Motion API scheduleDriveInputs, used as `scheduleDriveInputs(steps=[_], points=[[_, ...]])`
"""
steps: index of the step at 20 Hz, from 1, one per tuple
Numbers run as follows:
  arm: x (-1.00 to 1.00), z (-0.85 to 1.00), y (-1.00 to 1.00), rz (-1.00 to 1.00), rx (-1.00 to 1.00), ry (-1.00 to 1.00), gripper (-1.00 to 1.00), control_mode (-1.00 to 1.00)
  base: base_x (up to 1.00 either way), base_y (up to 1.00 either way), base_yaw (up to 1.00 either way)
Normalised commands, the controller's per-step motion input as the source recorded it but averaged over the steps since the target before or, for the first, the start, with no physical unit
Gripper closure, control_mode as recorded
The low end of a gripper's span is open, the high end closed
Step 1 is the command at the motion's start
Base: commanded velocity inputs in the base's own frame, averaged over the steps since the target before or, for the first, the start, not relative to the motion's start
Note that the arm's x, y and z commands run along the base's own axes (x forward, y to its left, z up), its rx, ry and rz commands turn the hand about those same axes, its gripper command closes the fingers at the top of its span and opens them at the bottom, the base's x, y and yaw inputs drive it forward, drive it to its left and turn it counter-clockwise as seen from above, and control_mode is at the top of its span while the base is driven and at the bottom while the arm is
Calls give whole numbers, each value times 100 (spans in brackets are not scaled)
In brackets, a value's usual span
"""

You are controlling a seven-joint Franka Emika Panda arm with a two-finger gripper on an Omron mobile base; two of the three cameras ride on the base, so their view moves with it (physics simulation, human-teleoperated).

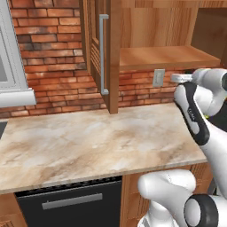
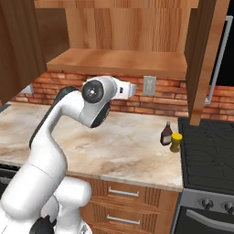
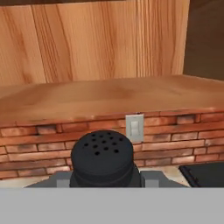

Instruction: Collect the turmeric, ketchup, and shaker from the cabinet and place them next to the stove.

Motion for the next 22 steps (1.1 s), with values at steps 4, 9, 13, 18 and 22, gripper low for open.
scheduleDriveInputs(steps=[4,9,13,18,22], points=[[-92,-76,-100,12,0,0,100,-100,0,0,0],[-67,-87,-97,12,-2,0,100,-100,0,0,0],[-22,-79,-79,11,-6,1,100,-100,0,0,0],[-9,-52,-64,9,-6,0,100,-100,0,0,0],[6,-43,-64,13,-3,0,100,-100,0,0,0]])
